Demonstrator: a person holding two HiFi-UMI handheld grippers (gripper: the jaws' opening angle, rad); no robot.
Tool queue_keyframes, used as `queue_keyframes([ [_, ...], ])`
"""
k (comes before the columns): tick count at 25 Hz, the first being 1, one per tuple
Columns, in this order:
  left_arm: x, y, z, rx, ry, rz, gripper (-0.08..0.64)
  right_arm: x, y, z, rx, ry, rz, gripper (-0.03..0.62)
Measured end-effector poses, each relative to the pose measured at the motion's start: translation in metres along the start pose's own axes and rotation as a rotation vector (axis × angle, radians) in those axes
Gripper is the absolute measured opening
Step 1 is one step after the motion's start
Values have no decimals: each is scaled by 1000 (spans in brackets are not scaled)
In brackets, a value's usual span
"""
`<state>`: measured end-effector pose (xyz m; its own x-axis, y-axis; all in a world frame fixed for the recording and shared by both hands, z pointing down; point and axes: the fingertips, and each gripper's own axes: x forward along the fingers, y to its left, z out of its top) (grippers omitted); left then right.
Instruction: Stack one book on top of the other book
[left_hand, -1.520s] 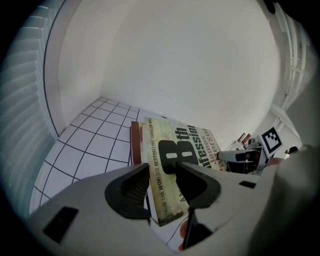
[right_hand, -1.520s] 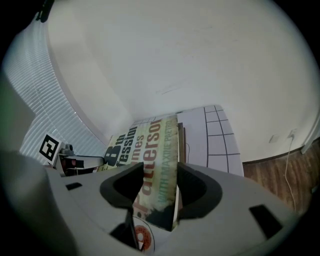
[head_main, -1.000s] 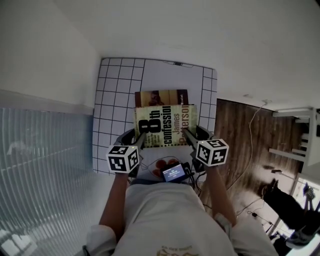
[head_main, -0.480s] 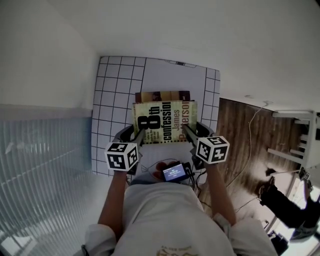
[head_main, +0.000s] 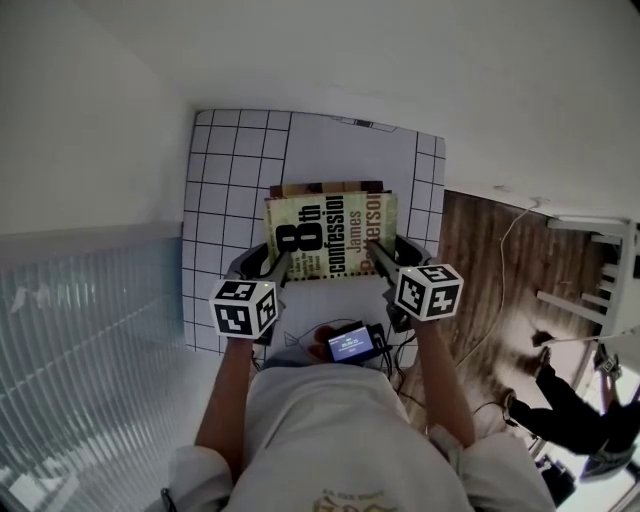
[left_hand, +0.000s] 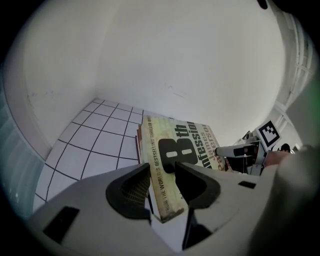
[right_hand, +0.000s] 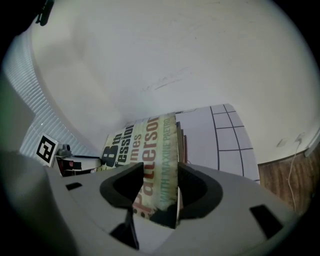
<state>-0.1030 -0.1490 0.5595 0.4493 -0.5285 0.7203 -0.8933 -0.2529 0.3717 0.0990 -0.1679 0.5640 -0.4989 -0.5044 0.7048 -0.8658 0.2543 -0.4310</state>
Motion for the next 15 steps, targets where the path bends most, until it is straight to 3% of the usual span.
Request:
queue_keyframes([
  [15, 11, 7, 13, -11, 1, 4, 163, 15, -6, 13, 9, 8, 11, 213],
])
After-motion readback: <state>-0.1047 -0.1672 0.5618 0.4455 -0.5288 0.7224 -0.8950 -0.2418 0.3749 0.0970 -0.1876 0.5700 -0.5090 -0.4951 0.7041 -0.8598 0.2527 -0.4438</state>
